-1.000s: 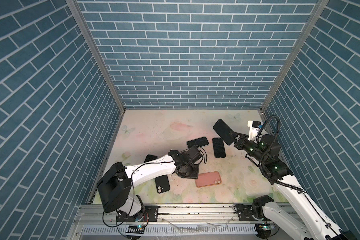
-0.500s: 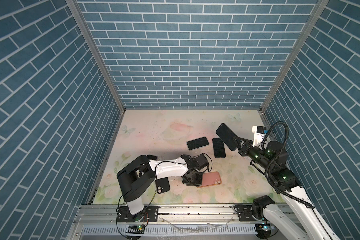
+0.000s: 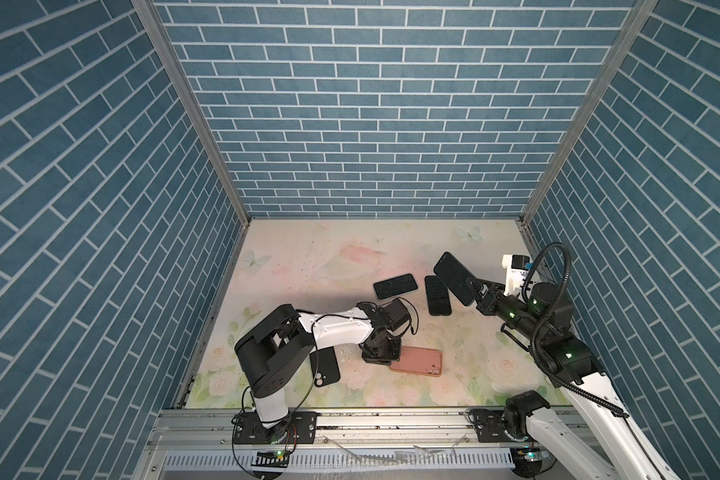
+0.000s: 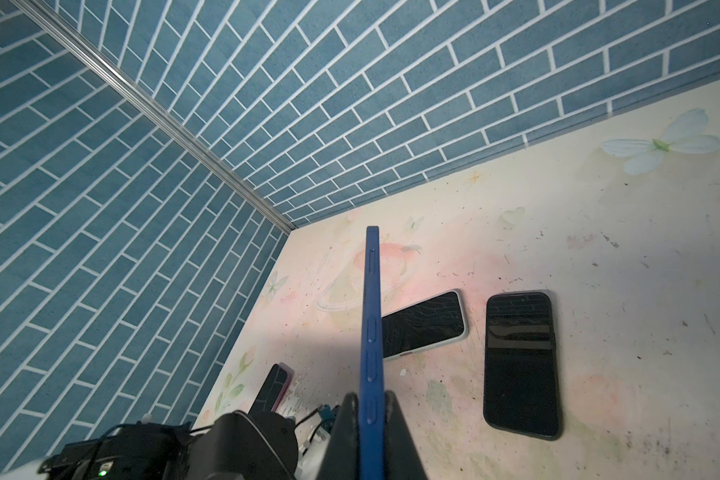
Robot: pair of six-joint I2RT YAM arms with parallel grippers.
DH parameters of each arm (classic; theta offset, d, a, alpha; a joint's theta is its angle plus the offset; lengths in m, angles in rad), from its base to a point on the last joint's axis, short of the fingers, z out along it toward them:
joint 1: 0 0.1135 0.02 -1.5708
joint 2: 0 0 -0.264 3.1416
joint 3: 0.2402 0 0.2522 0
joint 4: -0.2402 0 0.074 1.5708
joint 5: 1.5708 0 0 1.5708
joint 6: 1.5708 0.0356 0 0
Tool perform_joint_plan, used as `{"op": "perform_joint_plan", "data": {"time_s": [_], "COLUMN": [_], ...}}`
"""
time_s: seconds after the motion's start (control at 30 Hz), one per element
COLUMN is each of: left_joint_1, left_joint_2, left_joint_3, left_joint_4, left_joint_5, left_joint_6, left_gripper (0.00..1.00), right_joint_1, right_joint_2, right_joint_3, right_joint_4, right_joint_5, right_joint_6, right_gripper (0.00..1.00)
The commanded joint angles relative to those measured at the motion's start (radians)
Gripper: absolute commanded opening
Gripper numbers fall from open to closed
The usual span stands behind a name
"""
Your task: Put the phone into the phone case
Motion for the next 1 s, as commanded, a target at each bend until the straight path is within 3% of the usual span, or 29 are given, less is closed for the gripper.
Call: {"op": "perform_joint_plan", "data": {"time_s": [0.0, 0.13, 0.37, 0.67, 0.83, 0.97], "left_joint_1": [0.055, 0.106, 0.206, 0.241, 0.248, 0.249], "left_joint_2": [-0.032, -0.057, -0.054, 0.007, 0.02, 0.027], "left_joint_3": [-0.014, 0.006, 0.024, 0.109, 0.114, 0.121], "left_joint_4": [-0.019, -0.065, -0.078, -0.069, -0.049, -0.046], "left_joint_5": [-0.088, -0.165, -0.172, -0.141, -0.121, -0.098], "left_joint_6": [0.051, 0.119, 0.224, 0.285, 0.293, 0.296], "left_gripper": [0.0, 0.0, 0.0, 0.0, 0.14, 0.19], "right_joint_1": [0.001, 0.001, -0.001, -0.008, -0.022, -0.03], "right_joint_2": [0.006, 0.026, 0.152, 0.283, 0.332, 0.379], "right_joint_3": [0.041, 0.062, 0.121, 0.081, 0.083, 0.088], "right_joint_4": [0.028, -0.002, -0.091, -0.077, -0.097, -0.112], "right_joint_5": [-0.002, -0.085, -0.382, -0.501, -0.528, -0.553], "right_joint_6": [-0.047, -0.08, -0.071, 0.027, 0.044, 0.054], "right_gripper": [0.0, 0.0, 0.0, 0.0, 0.0, 0.0]}}
